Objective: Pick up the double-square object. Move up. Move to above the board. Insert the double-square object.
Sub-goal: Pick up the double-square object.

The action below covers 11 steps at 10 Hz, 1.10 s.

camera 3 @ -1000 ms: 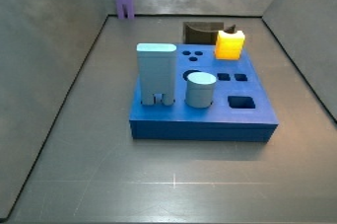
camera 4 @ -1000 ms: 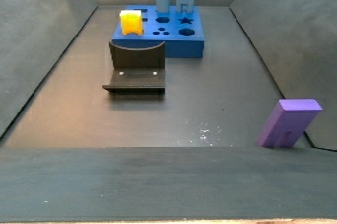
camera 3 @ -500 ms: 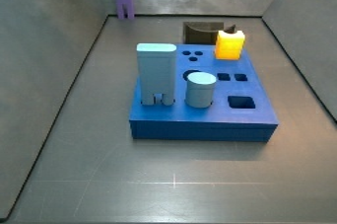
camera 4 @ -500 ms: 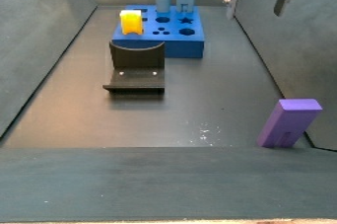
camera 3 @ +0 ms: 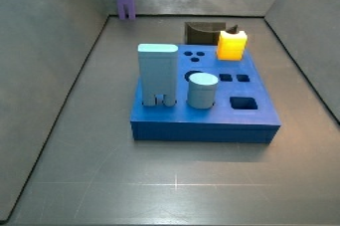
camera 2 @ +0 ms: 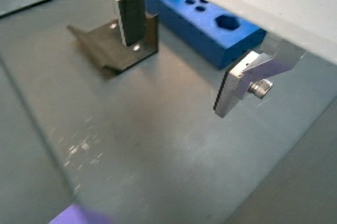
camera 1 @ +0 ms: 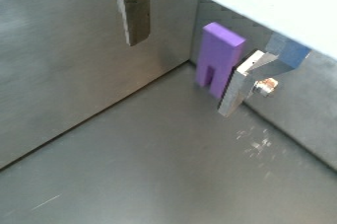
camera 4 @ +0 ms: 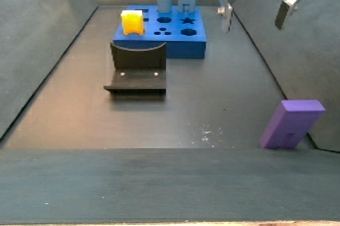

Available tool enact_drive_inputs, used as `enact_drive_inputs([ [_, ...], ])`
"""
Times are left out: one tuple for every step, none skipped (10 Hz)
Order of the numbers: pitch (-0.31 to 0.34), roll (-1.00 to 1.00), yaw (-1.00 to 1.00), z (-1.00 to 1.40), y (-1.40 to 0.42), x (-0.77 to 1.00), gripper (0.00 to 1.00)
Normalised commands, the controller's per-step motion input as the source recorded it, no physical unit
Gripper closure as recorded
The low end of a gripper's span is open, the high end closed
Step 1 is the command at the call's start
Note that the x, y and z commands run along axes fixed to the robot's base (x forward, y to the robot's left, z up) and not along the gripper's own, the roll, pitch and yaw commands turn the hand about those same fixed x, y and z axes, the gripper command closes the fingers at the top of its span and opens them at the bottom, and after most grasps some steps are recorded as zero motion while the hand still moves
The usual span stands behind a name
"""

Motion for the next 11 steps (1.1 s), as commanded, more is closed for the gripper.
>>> enact_drive_inputs([
  [0.000,0.00,-0.05,-0.22,0.87,-0.38,0.00],
  [0.000,0.00,0.00,-0.24,0.99,-0.45,0.00],
  [0.023,0.00,0.00,-0.23,0.98,-0.37,0.00],
  [0.000,0.00,0.00,-0.28,0.99,-0.26,0.00],
  [0.000,0.00,0.00,-0.26,0.88,-0.07,0.00],
  [0.040,0.25,0.00,-0.25,0.57,0.20,0.00],
  [0.060,0.28,0.00,-0.27,0.51,0.27,0.00],
  [0.009,0.32,0.00,-0.28,0.52,0.17,0.00],
  [0.000,0.32,0.00,-0.32,0.52,0.00,0.00],
  [-0.131,0.35,0.00,-0.31,0.33,-0.29,0.00],
  [-0.191,0.00,-0.07,-0.18,0.21,-0.45,0.00],
])
